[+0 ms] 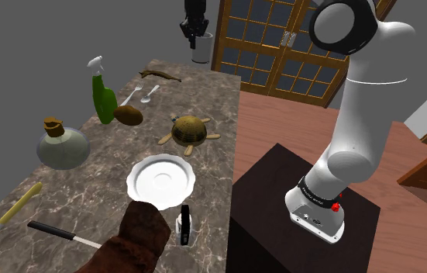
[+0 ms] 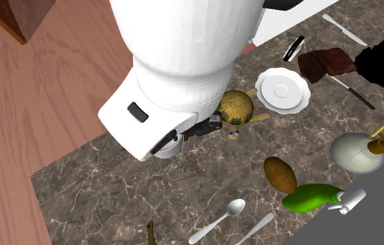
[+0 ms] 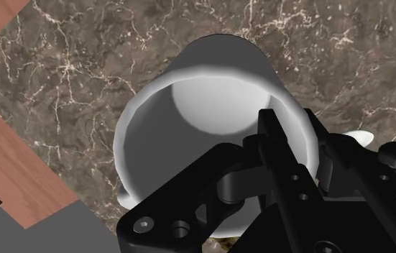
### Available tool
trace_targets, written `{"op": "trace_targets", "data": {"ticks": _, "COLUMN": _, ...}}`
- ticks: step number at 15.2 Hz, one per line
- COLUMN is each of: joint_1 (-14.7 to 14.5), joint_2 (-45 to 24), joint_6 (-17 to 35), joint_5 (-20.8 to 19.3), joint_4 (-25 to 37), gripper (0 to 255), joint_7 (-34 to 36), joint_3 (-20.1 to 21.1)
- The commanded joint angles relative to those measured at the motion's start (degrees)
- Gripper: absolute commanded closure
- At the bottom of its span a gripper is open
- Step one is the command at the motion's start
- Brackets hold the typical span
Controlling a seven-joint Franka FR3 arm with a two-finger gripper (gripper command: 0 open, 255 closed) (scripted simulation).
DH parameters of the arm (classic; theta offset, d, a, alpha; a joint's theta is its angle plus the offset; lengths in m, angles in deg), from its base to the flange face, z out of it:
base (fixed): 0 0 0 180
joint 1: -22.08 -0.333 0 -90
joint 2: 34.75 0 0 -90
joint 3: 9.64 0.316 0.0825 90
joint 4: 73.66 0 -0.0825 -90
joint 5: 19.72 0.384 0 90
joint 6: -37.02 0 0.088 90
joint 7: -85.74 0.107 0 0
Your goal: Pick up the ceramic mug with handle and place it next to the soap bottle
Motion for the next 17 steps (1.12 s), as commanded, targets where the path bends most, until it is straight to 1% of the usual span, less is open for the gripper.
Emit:
{"op": "trace_targets", "data": {"ticks": 1, "joint_1": 0.0, "joint_2": -0.8, "joint_6": -2.1, "joint_5": 0.0, "joint_4": 2.8, "gripper": 255, "joint_7": -0.1, "joint_3": 0.0}}
{"op": "trace_targets", "data": {"ticks": 4, "joint_1": -0.1, "joint_2": -1.6, "joint_6": -4.3, "joint_5": 0.0, "joint_4": 5.9, "gripper": 255, "joint_7": -0.3, "joint_3": 0.0}}
{"op": "trace_targets", "data": {"ticks": 10, "joint_1": -4.9, "joint_2": 3.6, "joint_6": -2.4, "joint_5": -0.5, "joint_4": -1.6, "gripper": 255, "joint_7": 6.9, "joint_3": 2.3}}
{"op": "trace_targets", "data": {"ticks": 17, "joint_1": -10.5, "joint_2": 6.2, "joint_6": -2.0, "joint_5": -0.9, "joint_4": -5.3, "gripper": 255, "joint_7": 15.6, "joint_3": 5.3}}
